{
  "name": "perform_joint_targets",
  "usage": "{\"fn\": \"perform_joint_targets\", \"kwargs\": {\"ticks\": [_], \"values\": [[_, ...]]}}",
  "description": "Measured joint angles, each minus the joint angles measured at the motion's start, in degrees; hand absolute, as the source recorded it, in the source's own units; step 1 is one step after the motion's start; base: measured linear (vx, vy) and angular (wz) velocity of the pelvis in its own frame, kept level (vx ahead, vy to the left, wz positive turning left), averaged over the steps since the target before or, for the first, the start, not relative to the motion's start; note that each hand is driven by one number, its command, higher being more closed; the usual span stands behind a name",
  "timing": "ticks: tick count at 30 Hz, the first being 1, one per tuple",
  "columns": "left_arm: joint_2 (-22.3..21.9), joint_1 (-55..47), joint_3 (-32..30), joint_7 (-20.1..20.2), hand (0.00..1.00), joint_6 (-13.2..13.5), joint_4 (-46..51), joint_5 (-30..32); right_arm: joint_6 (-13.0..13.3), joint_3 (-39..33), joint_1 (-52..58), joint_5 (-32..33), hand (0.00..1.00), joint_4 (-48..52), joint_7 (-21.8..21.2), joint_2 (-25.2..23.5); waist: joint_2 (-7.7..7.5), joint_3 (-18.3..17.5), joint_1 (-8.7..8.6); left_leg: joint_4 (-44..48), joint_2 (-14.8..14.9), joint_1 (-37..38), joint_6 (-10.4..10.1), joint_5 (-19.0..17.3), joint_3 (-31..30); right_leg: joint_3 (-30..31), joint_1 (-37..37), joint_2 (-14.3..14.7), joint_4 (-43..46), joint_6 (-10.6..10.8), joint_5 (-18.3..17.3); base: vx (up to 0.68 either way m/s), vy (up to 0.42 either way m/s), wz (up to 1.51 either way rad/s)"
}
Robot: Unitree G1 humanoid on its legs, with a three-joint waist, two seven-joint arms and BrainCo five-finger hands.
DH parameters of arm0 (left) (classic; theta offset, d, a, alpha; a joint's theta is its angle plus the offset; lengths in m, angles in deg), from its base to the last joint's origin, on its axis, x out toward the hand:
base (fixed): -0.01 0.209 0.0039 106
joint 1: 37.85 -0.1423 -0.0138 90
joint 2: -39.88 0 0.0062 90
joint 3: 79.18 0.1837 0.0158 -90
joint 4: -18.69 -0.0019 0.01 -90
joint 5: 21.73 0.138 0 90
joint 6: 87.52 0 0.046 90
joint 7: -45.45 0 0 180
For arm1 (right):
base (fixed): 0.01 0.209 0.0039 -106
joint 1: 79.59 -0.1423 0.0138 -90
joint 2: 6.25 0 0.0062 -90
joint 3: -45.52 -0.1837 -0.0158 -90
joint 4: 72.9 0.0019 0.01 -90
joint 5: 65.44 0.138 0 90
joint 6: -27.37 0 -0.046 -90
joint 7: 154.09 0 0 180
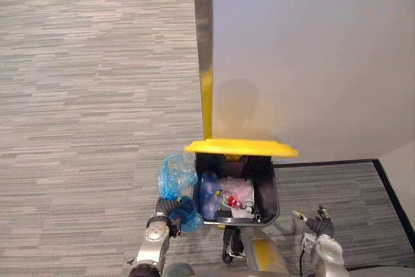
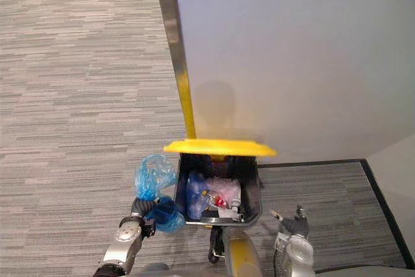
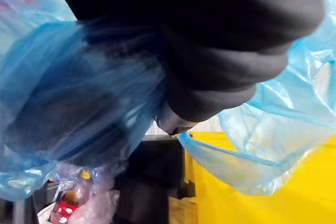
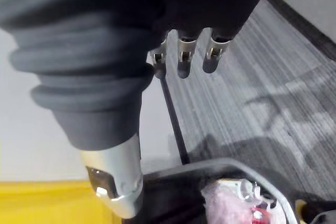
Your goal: Gather rubbish on tea table into small bin, then transfer packed bag to large trash can.
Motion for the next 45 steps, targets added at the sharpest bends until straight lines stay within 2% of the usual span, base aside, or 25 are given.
{"fn": "perform_joint_targets", "kwargs": {"ticks": [3, 6, 9, 10, 13, 15, 18, 19, 20, 21, 22, 23, 24, 25, 26, 28, 30, 34, 38, 42, 45], "values": [[1.11, -2.04, 0.02, 0.0, 1.0, 0.0, 0.11, -0.01, 0.03, 6.21, -1.28, -0.14, 0.0, -0.08, -0.3, -0.48, -0.12, -1.98, 0.28, -0.66, 0.41, -2.34, 0.0, 0.01, 0.66, -0.13, -1.89, 0.8, -1.84, 0.33, 1.48, -0.06, -0.014, 0.01], [1.59, -2.11, 0.06, -0.03, 1.0, 0.02, 1.29, -0.01, 0.04, 11.97, -3.56, -0.8, 0.0, 0.23, -1.29, -0.39, -0.14, -2.36, 0.75, -2.26, 0.91, -4.54, -0.04, 0.36, 1.18, -0.88, -4.08, 0.96, -3.1, 0.08, 2.44, -0.08, -0.055, 0.09], [1.35, -1.24, 0.4, -0.18, 1.0, 0.07, 2.45, -0.04, 0.09, 16.8, -6.4, -1.17, 0.0, 2.0, -1.69, -0.24, -0.22, -2.42, 1.75, -4.62, 0.96, -6.77, -0.09, 3.38, 1.04, -0.9, -5.39, 1.21, -5.83, 1.0, 4.03, -0.09, -0.115, 0.24], [1.28, -1.23, 0.6, -0.23, 1.0, 0.1, 3.13, -0.04, 0.13, 18.55, -7.65, -1.18, 0.0, 3.63, -1.92, -0.21, -0.25, -2.41, 1.75, -5.11, 1.01, -7.51, -0.13, 4.21, 0.79, -0.91, -5.45, 1.44, -7.08, 0.5, 4.69, -0.1, -0.139, 0.37], [1.24, -1.06, 0.76, -0.5, 1.0, 0.34, 4.62, -0.13, 0.43, 21.49, -12.7, -1.08, 0.0, 7.02, -2.06, 0.34, -0.42, -2.31, 2.54, -2.44, 1.01, -10.73, -0.55, 4.71, 0.33, -1.31, -6.38, 1.51, -8.52, 0.42, 5.72, -0.1, -0.076, 0.15], [0.8, -0.63, 1.3, -1.59, 1.0, 0.98, 5.42, -1.01, 1.07, 23.09, -18.87, -1.07, 0.0, 7.59, -1.93, 2.61, -0.57, -1.98, 3.62, -3.46, 1.05, -12.11, -3.18, 6.59, -0.14, -1.36, -7.47, 1.66, -9.5, 0.53, 6.46, -0.11, -0.062, 0.05], [0.88, -0.26, 2.13, -2.42, 1.0, 2.12, 7.24, -2.5, 1.18, 23.04, -25.1, -0.98, 0.0, 7.64, -0.98, 6.33, -1.44, -1.31, 3.64, -3.14, 0.79, -15.15, -3.74, 6.96, -0.13, -1.45, -8.86, 1.63, -11.4, 1.08, 6.81, -0.14, -0.05, 0.31], [0.85, 0.08, 2.49, -2.7, 1.0, 2.37, 7.83, -2.65, 1.2, 23.07, -26.59, -0.88, 0.0, 7.67, -0.93, 8.32, -1.44, -0.98, 4.0, -2.78, 0.97, -17.1, -3.04, 7.35, -0.33, -1.97, -9.14, 1.81, -12.58, 1.88, 7.22, -0.17, -0.03, 0.28], [0.6, -0.01, 2.76, -2.76, 1.0, 2.6, 8.05, -2.83, 1.18, 23.07, -27.45, -0.69, 0.0, 7.72, -0.88, 9.7, -0.6, -0.55, 4.76, -3.82, 2.26, -17.63, -1.37, 6.61, -0.64, -2.15, -9.86, 2.34, -11.03, 1.11, 7.86, -0.13, -0.127, 0.67], [1.05, 1.51, 2.79, -2.75, 1.0, 3.24, 9.05, -3.47, 1.32, 22.43, -29.43, -0.5, 0.0, 8.13, -0.49, 13.19, -2.91, 0.52, 3.92, -8.21, 0.31, -17.13, -6.11, 4.27, -3.46, 6.67, -12.67, 1.8, 0.54, -1.86, 5.65, -0.05, -0.158, 0.71], [1.56, 2.15, 2.53, -2.82, 1.0, 3.29, 8.72, -3.57, 1.33, 22.34, -30.3, -0.38, 0.0, 7.96, 0.02, 14.29, -4.43, 1.47, 4.0, -7.32, -0.76, -16.99, -7.13, 4.8, -3.9, 6.3, -13.35, 1.08, 0.69, -5.62, 7.03, -0.03, -0.177, 0.82], [1.65, 3.18, 2.53, -3.05, 1.0, 3.22, 8.64, -4.0, 1.33, 22.34, -32.22, -0.14, 0.0, 7.61, 0.11, 16.25, -3.73, 2.36, 4.3, -3.24, -1.29, -19.92, -7.51, 4.56, -5.57, 4.55, -13.37, 0.82, -1.75, -4.17, 7.53, -0.03, -0.055, 0.33], [1.93, 3.24, 2.6, -3.09, 1.0, 3.29, 8.61, -4.47, 1.31, 22.36, -33.99, 0.2, 0.0, 7.0, 0.13, 17.7, -3.5, 2.41, 4.79, 1.62, -2.36, -22.98, -7.21, 3.7, -6.55, 2.95, -13.38, 0.78, -6.08, -2.79, 9.57, -0.08, 0.011, 0.29], [2.35, 3.24, 2.76, -3.23, 1.0, 3.27, 8.49, -4.61, 1.28, 22.35, -35.72, 1.03, 0.0, 6.28, 0.13, 19.07, -3.94, 2.73, 4.61, 3.42, -4.24, -24.1, -6.51, 3.32, -6.39, 2.62, -12.81, 0.79, -10.1, -3.16, 13.15, -0.07, 0.042, 0.21], [2.23, 3.24, 2.88, -3.26, 1.0, 3.28, 8.35, -4.61, 1.3, 22.38, -36.44, 1.14, 0.0, 5.39, 0.13, 20.2, -3.89, 2.84, 4.6, 2.92, -4.75, -23.76, -5.59, 2.85, -6.25, 2.56, -12.62, 0.76, -11.05, -3.44, 14.38, -0.06, 0.039, 0.22], [2.37, 3.27, 2.84, -3.78, 1.0, 3.31, 8.26, -4.61, 1.19, 22.44, -38.98, 1.58, 0.0, 2.7, 0.11, 21.65, -3.68, 3.36, 4.73, 1.88, -5.26, -23.29, -4.66, 2.15, -6.43, 2.52, -12.63, 0.64, -11.72, -3.09, 15.27, -0.06, 0.057, 0.03], [2.9, 3.46, 2.85, -3.77, 1.0, 3.37, 7.61, -4.62, 1.1, 22.64, -40.14, 1.74, 0.0, 1.62, 0.06, 22.15, -3.6, 3.74, 4.68, 1.8, -5.59, -23.49, -4.76, 1.97, -6.33, 2.66, -12.62, 0.47, -12.34, -2.49, 15.73, -0.1, 0.085, -0.09], [4.19, 3.36, 2.99, -3.79, 1.0, 3.56, 7.48, -5.13, 1.07, 22.84, -40.73, 3.16, 0.0, -0.68, 0.02, 22.47, -3.24, 4.05, 4.69, -0.74, -6.12, -23.6, -3.4, 3.04, -5.96, 4.61, -11.64, 0.55, -15.55, 0.06, 17.6, -0.07, 0.038, 0.0], [5.77, 3.67, 4.18, -3.86, 1.0, 3.83, 7.64, -6.78, 1.06, 23.0, -42.4, 3.48, 0.0, -2.97, -0.01, 23.54, -2.96, 4.24, 4.61, -4.88, -6.14, -22.63, -4.19, 5.21, -6.9, 4.06, -10.65, 0.69, -18.61, 0.01, 18.69, 0.01, -0.018, 0.12], [6.47, 6.84, 6.49, -3.84, 1.0, 4.26, 9.7, -8.24, 1.08, 24.58, -44.05, 3.86, 0.0, -4.29, 0.0, 25.64, -2.82, 5.2, 4.42, -5.19, -5.91, -22.07, -4.84, 5.63, -8.78, 2.33, -10.22, 0.48, -18.66, -0.17, 18.89, 0.06, -0.048, 0.15], [6.77, 8.48, 7.64, -3.81, 1.0, 4.98, 13.88, -9.35, 1.1, 24.88, -44.4, 3.85, 0.0, -4.28, 0.01, 25.78, -2.87, 5.99, 3.53, -5.73, -6.05, -21.72, -5.23, 5.86, -9.35, 1.99, -9.52, 0.24, -18.86, -1.05, 19.41, 0.06, -0.016, 0.11]]}}
